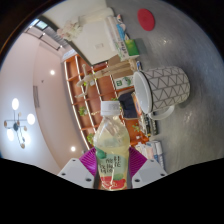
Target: Pour water
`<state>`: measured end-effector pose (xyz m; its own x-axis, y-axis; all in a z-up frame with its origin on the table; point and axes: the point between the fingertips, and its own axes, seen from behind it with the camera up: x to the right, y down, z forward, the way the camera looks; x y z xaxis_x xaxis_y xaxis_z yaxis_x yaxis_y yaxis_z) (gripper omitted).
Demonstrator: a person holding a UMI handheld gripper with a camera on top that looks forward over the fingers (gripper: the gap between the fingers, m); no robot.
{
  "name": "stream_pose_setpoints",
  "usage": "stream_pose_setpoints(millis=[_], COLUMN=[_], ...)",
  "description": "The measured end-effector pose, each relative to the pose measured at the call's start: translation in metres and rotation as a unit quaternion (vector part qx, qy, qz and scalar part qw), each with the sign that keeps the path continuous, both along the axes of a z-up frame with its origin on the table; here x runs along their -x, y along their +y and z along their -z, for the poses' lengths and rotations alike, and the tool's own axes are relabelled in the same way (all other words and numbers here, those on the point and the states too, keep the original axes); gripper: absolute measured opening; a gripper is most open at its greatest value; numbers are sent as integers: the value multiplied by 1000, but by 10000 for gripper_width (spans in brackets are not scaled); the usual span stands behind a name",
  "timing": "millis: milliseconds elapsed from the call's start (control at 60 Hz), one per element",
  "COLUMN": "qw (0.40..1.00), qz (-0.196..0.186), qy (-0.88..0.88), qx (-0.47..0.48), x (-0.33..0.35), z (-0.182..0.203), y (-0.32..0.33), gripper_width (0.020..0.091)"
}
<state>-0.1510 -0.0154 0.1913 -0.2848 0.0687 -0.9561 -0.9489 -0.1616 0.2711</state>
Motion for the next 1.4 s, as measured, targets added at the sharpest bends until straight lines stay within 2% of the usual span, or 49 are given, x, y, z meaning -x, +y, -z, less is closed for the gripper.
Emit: stream_pose_setpoints(millis=[167,367,567,650,717,850,983,1133,1200,1267,1400], qw=[990,987,1000,993,979,923,813,635,578,560,594], qz=[8,-1,-12,-15,-8,18,55,109,123,128,139], qy=[142,157,14,-115,-204,-379,-576,-764,-801,-811,-782], qx=[12,30,24,7,-26,-69,-59,48,95,113,125], x=[-19,-15,-4,-3,-6,-22,-55,-144,-188,-209,-248], z=[-4,4,-3,-18,-46,-86,-100,-81,-66,-65,-38], y=[8,12,11,10,3,13,22,26,31,25,26], gripper_width=[376,377,376,378,377,384,383,383,385,385,384])
